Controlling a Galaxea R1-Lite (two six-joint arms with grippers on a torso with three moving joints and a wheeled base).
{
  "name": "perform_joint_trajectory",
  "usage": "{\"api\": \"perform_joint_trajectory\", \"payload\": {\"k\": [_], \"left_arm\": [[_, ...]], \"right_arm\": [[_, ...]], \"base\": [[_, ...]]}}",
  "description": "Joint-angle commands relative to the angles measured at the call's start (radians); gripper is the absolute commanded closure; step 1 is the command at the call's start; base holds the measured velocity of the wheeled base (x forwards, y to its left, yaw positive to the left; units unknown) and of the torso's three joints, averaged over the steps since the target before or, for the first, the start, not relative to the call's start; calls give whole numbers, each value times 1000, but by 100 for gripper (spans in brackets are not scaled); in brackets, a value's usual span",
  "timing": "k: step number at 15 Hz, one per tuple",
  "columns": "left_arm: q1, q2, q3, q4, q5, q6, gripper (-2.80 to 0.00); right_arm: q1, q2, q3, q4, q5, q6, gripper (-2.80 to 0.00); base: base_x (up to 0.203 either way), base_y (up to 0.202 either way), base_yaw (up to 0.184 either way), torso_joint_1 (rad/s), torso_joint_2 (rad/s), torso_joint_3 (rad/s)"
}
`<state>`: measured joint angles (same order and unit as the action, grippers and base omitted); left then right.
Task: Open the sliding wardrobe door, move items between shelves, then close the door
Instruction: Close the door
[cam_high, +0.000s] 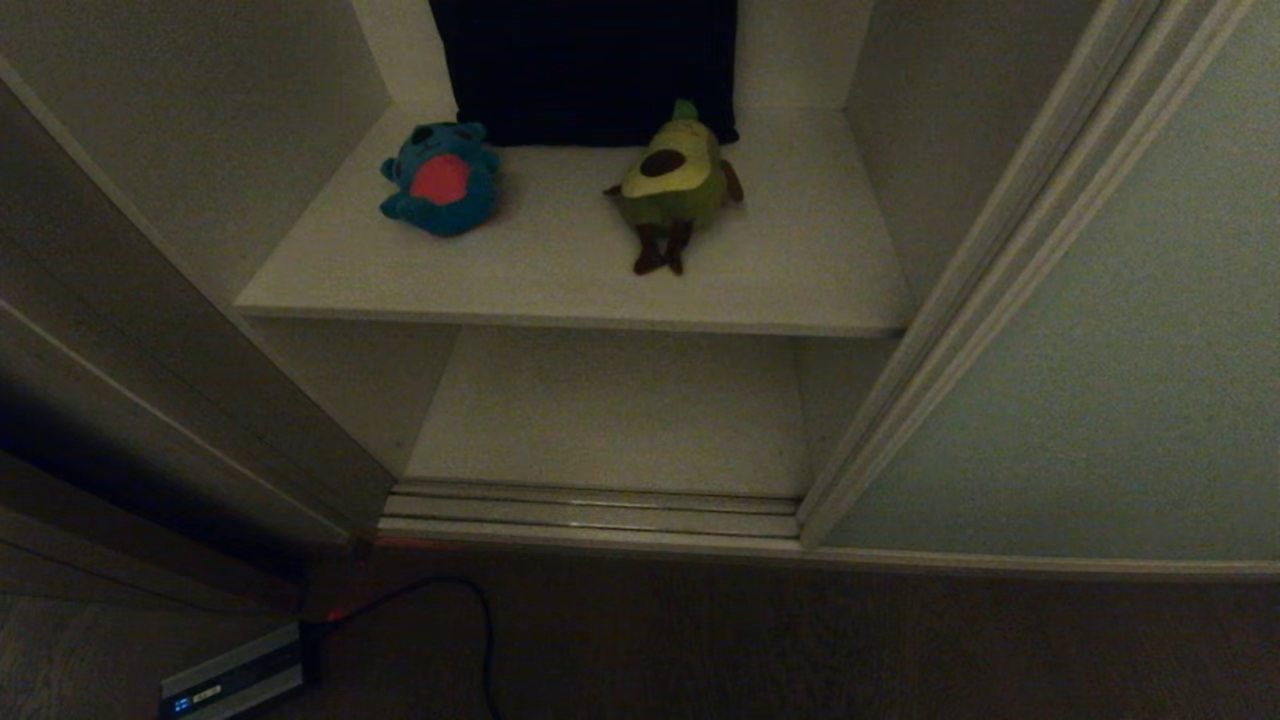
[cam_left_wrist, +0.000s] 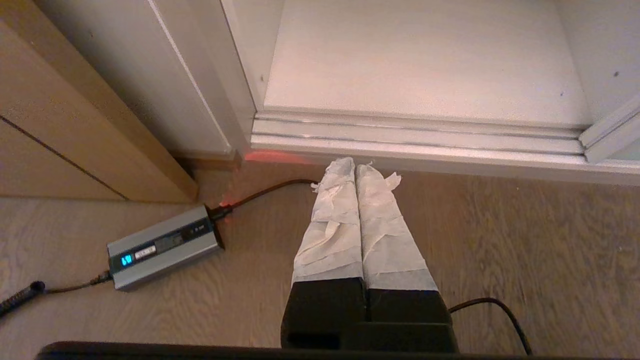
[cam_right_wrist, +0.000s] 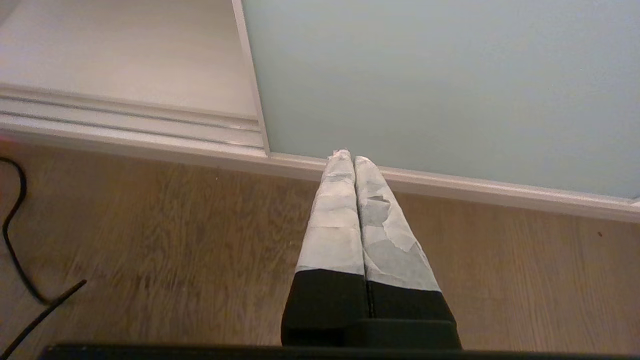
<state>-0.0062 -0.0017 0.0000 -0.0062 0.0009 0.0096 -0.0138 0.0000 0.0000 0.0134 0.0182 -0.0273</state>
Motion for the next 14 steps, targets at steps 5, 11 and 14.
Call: {"api": "perform_joint_trajectory", "payload": {"k": [5,11,14], "left_arm": [[0,2,0,2,-1,9,0],[0,2,0,2,-1,10,0],[0,2,0,3,-2,10,0]], "right_arm": [[0,2,5,0,0,0,0],[0,2,3,0,0,0,0],[0,2,3,0,0,0,0]], "base": [[0,0,0,4,3,52],[0,0,0,0,0,0],[0,0,0,0,0,0]]}}
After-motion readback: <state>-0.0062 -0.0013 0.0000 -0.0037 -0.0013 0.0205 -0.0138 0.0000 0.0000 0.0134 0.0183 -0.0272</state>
